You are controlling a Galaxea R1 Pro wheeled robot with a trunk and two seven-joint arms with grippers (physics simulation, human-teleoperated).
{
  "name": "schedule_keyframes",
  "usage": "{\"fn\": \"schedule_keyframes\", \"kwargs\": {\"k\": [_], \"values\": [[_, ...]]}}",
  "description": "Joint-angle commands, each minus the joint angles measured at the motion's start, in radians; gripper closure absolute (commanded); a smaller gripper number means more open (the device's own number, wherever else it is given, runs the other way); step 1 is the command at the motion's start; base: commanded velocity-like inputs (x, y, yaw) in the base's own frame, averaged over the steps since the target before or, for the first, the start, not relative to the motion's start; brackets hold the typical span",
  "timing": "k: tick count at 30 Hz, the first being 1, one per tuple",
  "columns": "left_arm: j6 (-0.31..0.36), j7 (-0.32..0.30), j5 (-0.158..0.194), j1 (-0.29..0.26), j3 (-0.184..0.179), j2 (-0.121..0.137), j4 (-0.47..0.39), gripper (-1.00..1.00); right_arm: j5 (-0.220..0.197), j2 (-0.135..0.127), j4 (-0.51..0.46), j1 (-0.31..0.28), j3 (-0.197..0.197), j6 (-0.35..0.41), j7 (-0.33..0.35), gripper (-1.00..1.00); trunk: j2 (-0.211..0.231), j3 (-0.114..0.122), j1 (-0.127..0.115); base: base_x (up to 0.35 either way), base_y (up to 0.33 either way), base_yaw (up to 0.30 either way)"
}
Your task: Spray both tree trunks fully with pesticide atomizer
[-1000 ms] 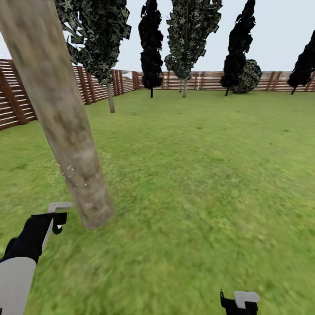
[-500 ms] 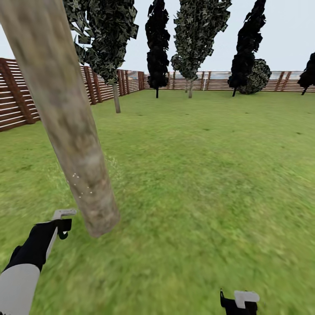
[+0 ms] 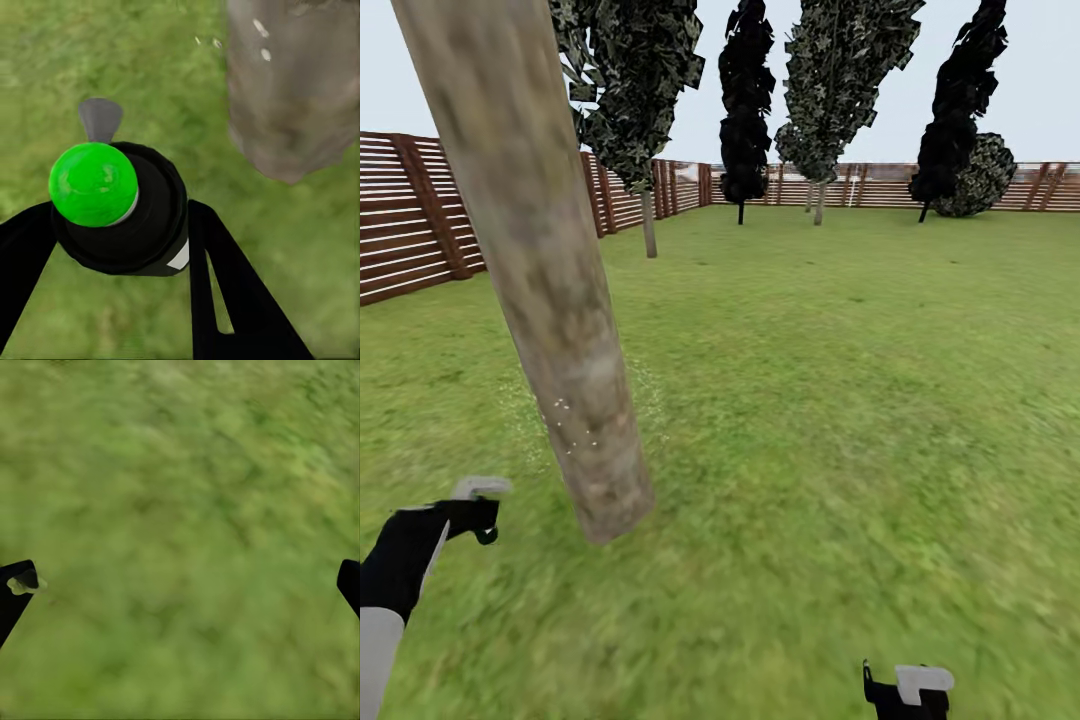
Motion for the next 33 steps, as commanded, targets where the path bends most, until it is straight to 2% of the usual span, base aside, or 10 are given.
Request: {"fn": "schedule_keyframes", "kwargs": {"k": [1, 3, 6, 10, 15, 21, 23, 26, 30, 33], "values": [[0.001, -0.042, 0.002, 0.001, -0.001, 0.017, -0.001, 1.0, 0.0, -0.001, 0.0, 0.0, 0.0, 0.0, 0.0, -1.0, 0.0, 0.0, 0.0, 0.0, 0.0, 0.006], [0.004, -0.063, -0.006, 0.004, -0.023, 0.015, -0.003, 1.0, 0.0, -0.001, 0.0, 0.0, 0.0, 0.0, 0.0, -1.0, 0.0, 0.0, 0.0, 0.0, 0.0, 0.002], [0.014, -0.065, -0.005, -0.002, -0.119, 0.003, -0.005, 1.0, 0.0, -0.002, 0.0, 0.001, 0.0, 0.0, 0.0, -1.0, 0.0, 0.0, 0.0, 0.0, 0.0, 0.0], [0.016, -0.067, -0.008, -0.002, -0.125, 0.015, -0.005, 1.0, 0.0, -0.002, 0.0, 0.001, 0.0, 0.0, 0.0, -1.0, 0.0, 0.0, 0.0, 0.0, 0.0, 0.0], [0.017, -0.062, -0.011, 0.008, -0.157, -0.037, -0.057, 1.0, 0.0, -0.002, 0.0, 0.0, -0.001, 0.0, 0.0, -1.0, 0.0, 0.0, 0.0, 0.0, -0.022, 0.0], [0.015, -0.051, -0.013, 0.008, -0.142, -0.042, -0.053, 1.0, 0.0, -0.002, 0.0, 0.0, 0.0, 0.0, 0.0, -1.0, 0.0, 0.0, 0.0, 0.0, -0.251, 0.0], [0.016, -0.022, -0.013, 0.01, -0.11, -0.041, -0.048, 1.0, 0.0, -0.002, 0.0, 0.0, 0.0, 0.0, 0.0, -1.0, 0.0, 0.0, 0.0, 0.0, -0.268, 0.0], [0.016, 0.015, -0.01, 0.011, -0.099, -0.041, -0.045, 1.0, 0.0, -0.002, 0.0, 0.0, 0.0, 0.0, 0.0, -1.0, 0.0, 0.0, 0.0, 0.0, -0.27, 0.0], [0.006, 0.023, -0.009, 0.011, -0.089, -0.037, 0.056, 1.0, 0.0, -0.002, 0.0, 0.0, 0.0, 0.0, 0.0, -1.0, 0.0, 0.0, 0.0, 0.0, -0.272, 0.005], [0.0, 0.057, -0.008, 0.011, 0.013, -0.038, 0.056, 1.0, 0.0, -0.002, -0.001, 0.0, -0.001, 0.0, 0.0, -1.0, 0.0, 0.0, 0.0, 0.0, -0.272, 0.232]]}}
